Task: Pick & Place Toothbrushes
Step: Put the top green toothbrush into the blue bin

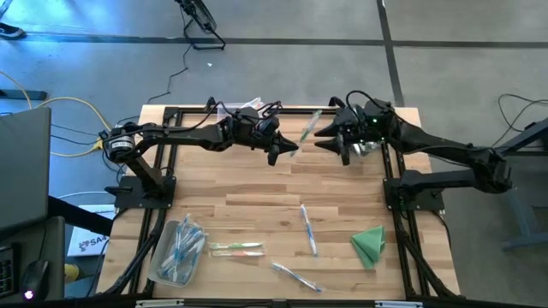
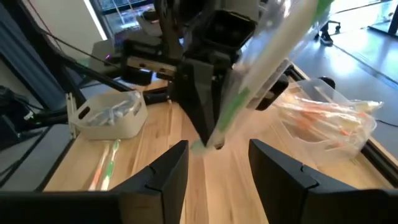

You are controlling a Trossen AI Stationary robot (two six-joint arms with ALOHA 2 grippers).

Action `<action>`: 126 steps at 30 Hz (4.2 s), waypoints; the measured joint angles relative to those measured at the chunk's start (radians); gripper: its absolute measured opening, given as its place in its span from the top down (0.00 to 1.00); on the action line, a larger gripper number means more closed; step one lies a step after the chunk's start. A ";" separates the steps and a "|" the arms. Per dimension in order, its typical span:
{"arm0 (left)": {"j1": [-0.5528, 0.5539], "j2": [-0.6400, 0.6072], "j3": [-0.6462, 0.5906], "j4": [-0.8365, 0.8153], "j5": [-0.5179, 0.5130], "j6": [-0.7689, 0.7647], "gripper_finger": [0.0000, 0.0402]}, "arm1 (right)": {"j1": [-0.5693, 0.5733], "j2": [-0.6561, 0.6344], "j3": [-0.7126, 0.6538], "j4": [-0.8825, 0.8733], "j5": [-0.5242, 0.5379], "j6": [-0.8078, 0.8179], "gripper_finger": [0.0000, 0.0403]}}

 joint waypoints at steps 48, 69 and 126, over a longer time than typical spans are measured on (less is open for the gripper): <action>0.000 0.000 0.000 -0.030 -0.001 0.001 1.00 | 0.035 0.181 0.000 0.329 -0.006 0.123 0.96; 0.000 0.001 0.000 -0.031 -0.072 -0.003 0.66 | 0.035 0.180 0.000 0.326 -0.009 0.122 0.96; 0.013 -0.424 -0.485 0.194 -0.306 0.076 0.56 | -0.184 -0.052 0.000 -0.395 0.679 0.022 0.96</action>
